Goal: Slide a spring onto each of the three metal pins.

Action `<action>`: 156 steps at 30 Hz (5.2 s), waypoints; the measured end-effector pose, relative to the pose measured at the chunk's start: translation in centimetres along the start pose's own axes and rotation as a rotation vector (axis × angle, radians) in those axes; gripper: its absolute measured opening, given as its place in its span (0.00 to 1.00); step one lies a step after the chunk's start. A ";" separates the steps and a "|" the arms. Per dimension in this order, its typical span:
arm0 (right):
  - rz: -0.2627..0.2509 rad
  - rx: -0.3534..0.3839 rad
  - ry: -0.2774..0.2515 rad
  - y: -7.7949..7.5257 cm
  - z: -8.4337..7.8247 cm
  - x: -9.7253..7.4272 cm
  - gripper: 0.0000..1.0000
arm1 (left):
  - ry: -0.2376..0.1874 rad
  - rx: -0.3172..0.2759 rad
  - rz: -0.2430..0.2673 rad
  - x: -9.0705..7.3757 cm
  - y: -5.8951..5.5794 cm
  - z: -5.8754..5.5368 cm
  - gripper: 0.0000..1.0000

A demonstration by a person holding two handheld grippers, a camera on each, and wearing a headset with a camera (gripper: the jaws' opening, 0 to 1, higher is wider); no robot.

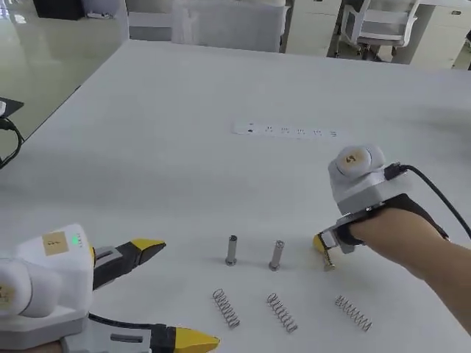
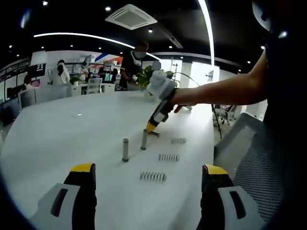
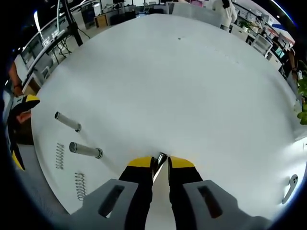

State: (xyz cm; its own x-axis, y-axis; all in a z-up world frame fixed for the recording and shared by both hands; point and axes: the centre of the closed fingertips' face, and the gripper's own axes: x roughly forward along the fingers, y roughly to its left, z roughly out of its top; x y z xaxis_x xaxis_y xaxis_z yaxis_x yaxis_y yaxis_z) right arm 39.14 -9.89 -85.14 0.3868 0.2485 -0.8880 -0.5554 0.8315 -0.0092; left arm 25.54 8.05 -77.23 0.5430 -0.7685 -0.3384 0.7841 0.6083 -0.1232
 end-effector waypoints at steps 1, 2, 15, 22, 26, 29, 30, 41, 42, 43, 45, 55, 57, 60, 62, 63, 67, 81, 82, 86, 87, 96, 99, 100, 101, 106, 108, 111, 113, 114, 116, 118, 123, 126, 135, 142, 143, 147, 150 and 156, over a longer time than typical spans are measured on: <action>0.001 0.001 0.004 0.1 0.0 0.1 0.09 | -0.001 -0.001 0.001 0.0 0.0 0.0 0.89; 0.001 -0.001 0.006 0.1 -0.1 0.1 0.09 | -0.002 -0.001 0.001 0.0 0.1 0.0 0.89; -0.027 0.012 0.059 0.0 0.3 0.3 0.08 | -0.009 -0.003 -0.001 -0.1 0.2 0.1 0.87; -0.035 0.015 0.077 0.1 0.4 0.4 0.05 | -0.011 -0.005 0.001 -0.2 0.3 0.1 0.87; -0.033 0.023 0.070 0.1 0.4 0.4 0.05 | -0.010 -0.007 0.003 -0.4 0.5 0.1 0.86; -0.029 0.021 0.069 0.2 0.3 0.3 0.05 | -0.011 -0.006 0.003 -0.4 0.4 0.1 0.86; -0.028 0.020 0.071 0.2 0.2 0.2 0.05 | -0.011 -0.005 0.002 -0.3 0.4 0.1 0.86; -0.006 0.017 0.006 1.1 0.4 -2.3 0.05 | -0.006 0.008 -0.011 -0.1 -0.2 0.5 0.85; -0.006 0.017 0.001 1.1 0.4 -2.5 0.05 | -0.006 0.011 -0.013 -0.1 -0.3 0.6 0.85; -0.003 0.018 -0.010 1.1 0.3 -2.8 0.05 | -0.007 0.012 -0.015 -0.1 -0.4 0.6 0.85; 0.004 0.020 -0.027 1.2 0.4 -3.4 0.05 | -0.007 0.015 -0.017 -0.1 -0.5 0.8 0.85; 0.005 0.019 -0.061 1.4 0.0 -4.8 0.05 | -0.006 0.031 -0.028 0.0 -1.1 1.6 0.84; 0.007 0.020 -0.069 1.5 0.0 -5.0 0.05 | -0.006 0.032 -0.029 -0.1 -1.1 1.7 0.84; 0.005 0.024 -0.078 1.5 -0.2 -5.2 0.05 | -0.005 0.034 -0.027 -0.1 -1.1 1.7 0.85; 0.005 0.026 -0.083 1.5 -0.3 -5.2 0.05 | -0.004 0.035 -0.028 -0.1 -1.1 1.7 0.85; 0.006 0.026 -0.085 1.5 -0.3 -5.3 0.05 | -0.004 0.037 -0.028 -0.2 -1.1 1.7 0.85; 0.006 0.028 -0.099 1.6 -0.5 -5.4 0.05 | -0.005 0.040 -0.026 -0.2 -1.0 1.8 0.84; 0.018 -0.008 -0.144 2.4 -0.7 -5.6 0.05 | -0.002 0.046 -0.029 -0.1 -1.2 1.9 0.84; 0.016 -0.008 -0.147 2.4 -0.7 -5.6 0.05 | -0.002 0.046 -0.030 -0.1 -1.2 1.9 0.84; 0.016 -0.019 -0.150 2.4 -0.6 -5.6 0.05 | 0.000 0.048 -0.030 -0.2 -1.3 1.9 0.84; 0.017 -0.023 -0.153 2.5 -0.6 -5.7 0.05 | -0.001 0.047 -0.030 -0.2 -1.3 1.9 0.84; 0.026 -0.021 -0.171 2.5 -0.8 -5.8 0.05 | 0.002 0.045 -0.029 -0.2 -1.3 1.7 0.84; 0.025 -0.032 -0.173 2.5 -0.8 -5.8 0.05 | 0.000 0.045 -0.032 -0.1 -1.4 1.8 0.84; 0.026 -0.034 -0.172 2.5 -0.8 -5.8 0.05 | 0.000 0.046 -0.033 0.0 -1.4 1.8 0.84; 0.026 -0.037 -0.170 2.5 -0.8 -5.8 0.05 | 0.001 0.046 -0.033 0.0 -1.4 1.8 0.84; 0.030 -0.035 -0.171 2.5 -0.8 -5.7 0.06 | 0.001 0.045 -0.032 0.0 -1.4 1.8 0.84; 0.026 -0.037 -0.178 2.4 -0.7 -5.8 0.06 | 0.001 0.046 -0.032 0.0 -1.4 1.8 0.84; 0.030 -0.038 -0.174 2.6 -0.6 -5.8 0.07 | 0.001 0.045 -0.033 -0.1 -1.4 1.8 0.84; 0.029 -0.043 -0.180 2.6 -0.5 -5.7 0.08 | 0.001 0.044 -0.032 -0.1 -1.3 1.7 0.84; 0.030 -0.042 -0.181 2.6 -0.5 -5.7 0.09 | 0.001 0.044 -0.032 -0.1 -1.3 1.7 0.84; 0.032 -0.046 -0.181 2.7 -0.6 -5.8 0.09 | 0.003 0.044 -0.032 -0.1 -1.3 1.6 0.84; 0.028 -0.050 -0.185 2.6 -0.5 -5.8 0.09 | 0.004 0.044 -0.033 -0.1 -1.3 1.6 0.84; 0.031 -0.050 -0.194 2.5 -0.3 -6.0 0.12 | 0.001 0.046 -0.035 0.0 -1.4 1.8 0.84; 0.033 -0.055 -0.197 2.6 -0.3 -6.1 0.14 | 0.002 0.047 -0.036 0.0 -1.4 1.8 0.84; 0.029 -0.053 -0.212 2.5 -0.7 -6.8 0.17 | 0.005 0.048 -0.038 -0.1 -1.5 1.5 0.84; 0.026 -0.049 -0.199 2.3 -2.0 -7.1 0.17 | 0.002 0.048 -0.042 0.0 -1.7 1.4 0.84; 0.029 -0.047 -0.195 2.3 -2.2 -7.1 0.17 | 0.001 0.048 -0.042 0.0 -1.7 1.4 0.84; 0.035 -0.046 -0.182 2.5 -3.1 -7.3 0.17 | 0.000 0.046 -0.042 0.0 -1.7 1.3 0.84; 0.040 -0.050 -0.162 2.6 -3.9 -7.1 0.17 | 0.001 0.045 -0.041 0.0 -1.7 1.2 0.84; 0.063 -0.061 -0.113 3.3 -5.5 -6.4 0.16 | 0.000 0.041 -0.042 0.0 -1.8 1.2 0.84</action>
State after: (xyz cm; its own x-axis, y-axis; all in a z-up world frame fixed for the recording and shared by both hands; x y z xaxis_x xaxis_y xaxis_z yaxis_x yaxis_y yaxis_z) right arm 30.76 -11.53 -81.99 0.4283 0.3562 -0.8305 -0.6232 0.7820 0.0139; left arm 24.48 6.72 -75.93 0.5094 -0.7933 -0.3334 0.8180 0.5667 -0.0987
